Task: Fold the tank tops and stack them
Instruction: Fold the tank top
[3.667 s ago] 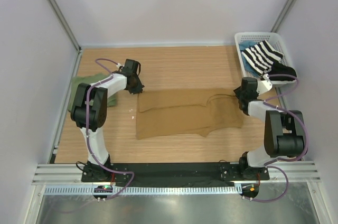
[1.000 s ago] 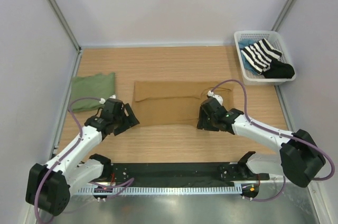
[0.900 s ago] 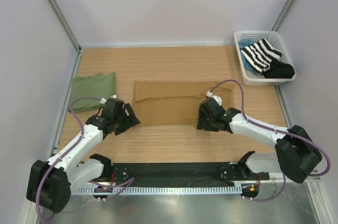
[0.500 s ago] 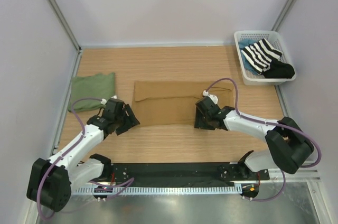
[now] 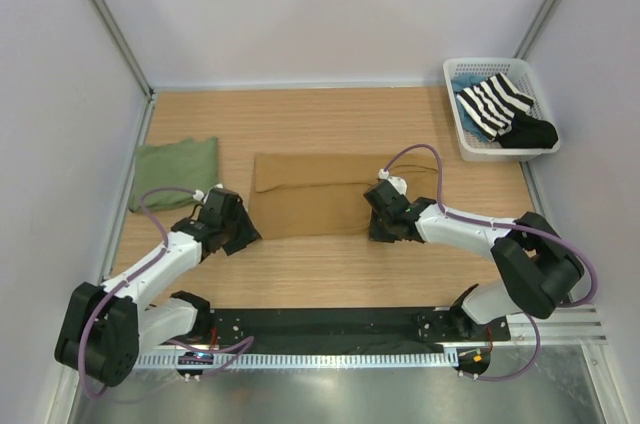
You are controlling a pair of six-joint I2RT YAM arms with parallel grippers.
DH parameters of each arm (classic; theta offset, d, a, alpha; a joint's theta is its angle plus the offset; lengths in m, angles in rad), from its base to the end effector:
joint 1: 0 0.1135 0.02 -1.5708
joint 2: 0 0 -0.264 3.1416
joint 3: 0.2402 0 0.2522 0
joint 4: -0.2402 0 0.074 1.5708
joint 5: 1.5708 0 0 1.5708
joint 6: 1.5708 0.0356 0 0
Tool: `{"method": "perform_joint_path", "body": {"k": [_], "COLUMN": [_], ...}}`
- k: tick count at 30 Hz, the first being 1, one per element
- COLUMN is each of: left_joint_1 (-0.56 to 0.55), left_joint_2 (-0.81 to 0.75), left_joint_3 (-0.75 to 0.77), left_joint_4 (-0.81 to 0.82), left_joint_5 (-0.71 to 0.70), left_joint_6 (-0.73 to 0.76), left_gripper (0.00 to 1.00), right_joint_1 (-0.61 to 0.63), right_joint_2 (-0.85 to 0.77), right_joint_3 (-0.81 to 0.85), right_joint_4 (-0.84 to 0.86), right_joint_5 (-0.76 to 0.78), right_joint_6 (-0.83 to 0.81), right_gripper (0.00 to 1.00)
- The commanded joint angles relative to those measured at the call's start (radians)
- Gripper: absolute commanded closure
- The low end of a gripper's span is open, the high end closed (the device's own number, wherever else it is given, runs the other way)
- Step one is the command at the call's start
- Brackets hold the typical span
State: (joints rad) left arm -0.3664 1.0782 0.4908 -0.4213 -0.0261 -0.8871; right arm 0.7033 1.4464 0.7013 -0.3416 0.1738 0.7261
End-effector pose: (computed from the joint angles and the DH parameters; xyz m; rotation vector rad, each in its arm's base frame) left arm 0.1784 -0.0675 0.1676 -0.6893 2.5487 -0.4192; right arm 0.2013 0.1626 0.1569 0.0873 2.6523 0.2547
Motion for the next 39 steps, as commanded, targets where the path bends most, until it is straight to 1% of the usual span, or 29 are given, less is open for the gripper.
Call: {"method": "perform_joint_path", "body": {"k": [1,14,15,17,18,19,21,23,26,29,30,31,36,39], "left_joint_1": [-0.003,-0.002,-0.002,-0.003,-0.003,-0.003,-0.003,-0.003,-0.003,-0.002,-0.002,-0.002,-0.002,0.0], "left_joint_2": [0.022,0.118,0.127,0.161,0.175,0.199,0.207,0.189,0.148,0.099,0.085,0.074,0.026,0.037], "left_joint_3": [-0.008,0.015,0.017,0.017,0.018,0.02,0.012,0.005,-0.011,-0.005,0.002,0.006,0.063,0.086], "left_joint_4": [0.07,0.111,0.121,0.15,0.157,0.165,0.184,0.188,0.179,0.139,0.131,0.116,0.052,0.032], "left_joint_5": [-0.017,-0.097,-0.095,-0.078,-0.069,-0.058,-0.029,-0.018,0.018,0.023,0.07,0.083,0.106,0.104], "left_joint_6": [-0.003,0.02,0.02,0.019,0.02,0.022,0.025,0.024,0.02,0.014,0.013,0.008,0.016,0.02], "left_gripper": [0.54,0.58,0.59,0.64,0.75,0.82,0.93,1.0,1.0,1.0,1.0,1.0,1.0,1.0], "right_joint_1": [0.01,0.028,0.031,0.033,0.035,0.038,0.038,0.039,0.039,0.039,0.038,0.038,0.038,0.033], "right_joint_2": [-0.014,-0.035,-0.038,-0.038,-0.035,-0.038,-0.044,-0.055,-0.095,-0.127,-0.141,-0.146,-0.138,-0.112], "right_joint_3": [0.007,0.001,0.0,-0.002,-0.002,-0.003,-0.003,0.004,0.015,0.036,0.044,0.061,0.116,0.147], "right_joint_4": [-0.004,-0.019,-0.017,-0.019,-0.019,-0.02,-0.025,-0.043,-0.083,-0.128,-0.149,-0.16,-0.211,-0.211], "right_joint_5": [0.023,-0.002,-0.003,-0.008,-0.008,-0.01,-0.014,-0.011,-0.005,0.001,0.0,0.0,0.007,0.01], "right_joint_6": [0.009,0.012,0.01,0.015,0.015,0.015,0.016,0.013,0.006,-0.005,-0.011,-0.016,-0.05,-0.068], "right_gripper": [0.99,0.99,0.99,0.99,0.99,0.99,0.99,0.99,0.99,0.99,0.99,0.99,0.99,0.99]}}
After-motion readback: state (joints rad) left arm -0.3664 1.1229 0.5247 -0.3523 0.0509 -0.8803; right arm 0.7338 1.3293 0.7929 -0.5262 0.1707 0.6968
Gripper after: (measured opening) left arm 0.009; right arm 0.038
